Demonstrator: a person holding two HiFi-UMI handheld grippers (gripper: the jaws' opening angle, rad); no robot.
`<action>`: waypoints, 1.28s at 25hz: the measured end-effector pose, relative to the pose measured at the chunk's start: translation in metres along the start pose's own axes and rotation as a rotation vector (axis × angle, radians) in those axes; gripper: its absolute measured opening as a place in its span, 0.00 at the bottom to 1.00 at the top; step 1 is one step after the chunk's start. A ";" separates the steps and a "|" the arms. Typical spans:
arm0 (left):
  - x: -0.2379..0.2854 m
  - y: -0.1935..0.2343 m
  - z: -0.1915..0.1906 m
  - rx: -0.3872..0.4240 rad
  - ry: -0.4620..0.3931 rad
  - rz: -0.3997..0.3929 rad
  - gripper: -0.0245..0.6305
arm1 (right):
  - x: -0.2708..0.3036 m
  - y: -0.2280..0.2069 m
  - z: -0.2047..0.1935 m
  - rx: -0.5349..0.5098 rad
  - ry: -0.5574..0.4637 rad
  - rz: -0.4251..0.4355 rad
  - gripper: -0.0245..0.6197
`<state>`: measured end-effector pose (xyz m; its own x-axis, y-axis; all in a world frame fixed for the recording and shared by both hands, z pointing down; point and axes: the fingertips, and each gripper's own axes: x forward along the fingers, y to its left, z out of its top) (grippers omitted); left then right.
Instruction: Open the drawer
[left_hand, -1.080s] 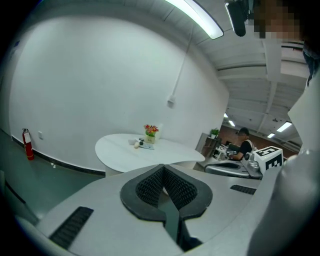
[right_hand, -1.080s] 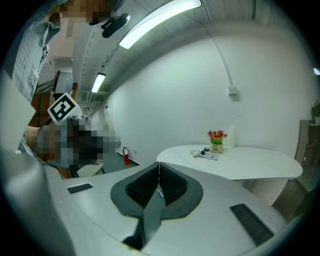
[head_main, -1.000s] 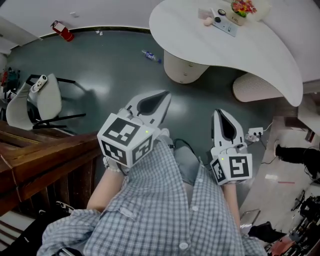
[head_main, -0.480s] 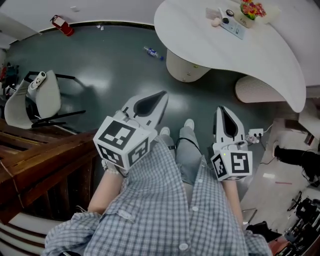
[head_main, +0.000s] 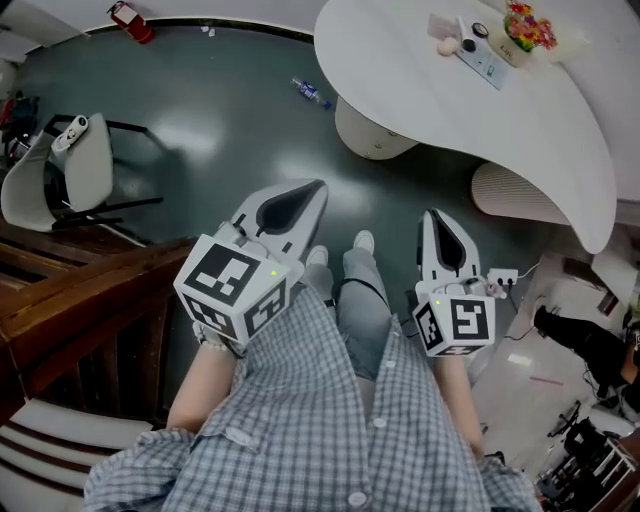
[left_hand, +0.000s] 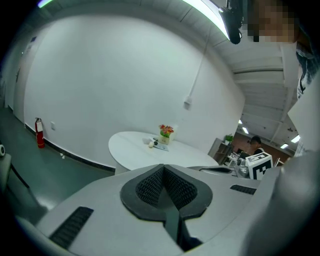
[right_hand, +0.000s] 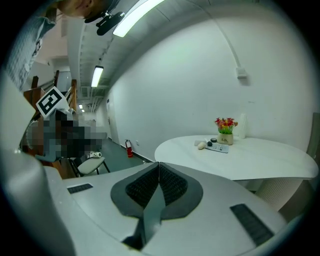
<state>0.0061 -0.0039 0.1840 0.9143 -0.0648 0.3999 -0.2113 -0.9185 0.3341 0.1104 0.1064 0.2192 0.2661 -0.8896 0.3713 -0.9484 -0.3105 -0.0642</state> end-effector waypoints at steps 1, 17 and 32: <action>0.004 0.002 -0.002 -0.009 0.004 0.011 0.04 | 0.005 -0.005 -0.003 -0.002 0.010 0.009 0.05; 0.042 0.045 -0.045 -0.086 0.035 0.125 0.04 | 0.089 -0.038 -0.078 -0.068 0.159 0.098 0.05; 0.061 0.078 -0.093 -0.133 0.015 0.182 0.04 | 0.170 -0.050 -0.143 -0.106 0.232 0.112 0.05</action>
<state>0.0128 -0.0429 0.3139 0.8519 -0.2180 0.4762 -0.4169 -0.8327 0.3645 0.1780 0.0185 0.4182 0.1239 -0.8118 0.5706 -0.9856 -0.1672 -0.0240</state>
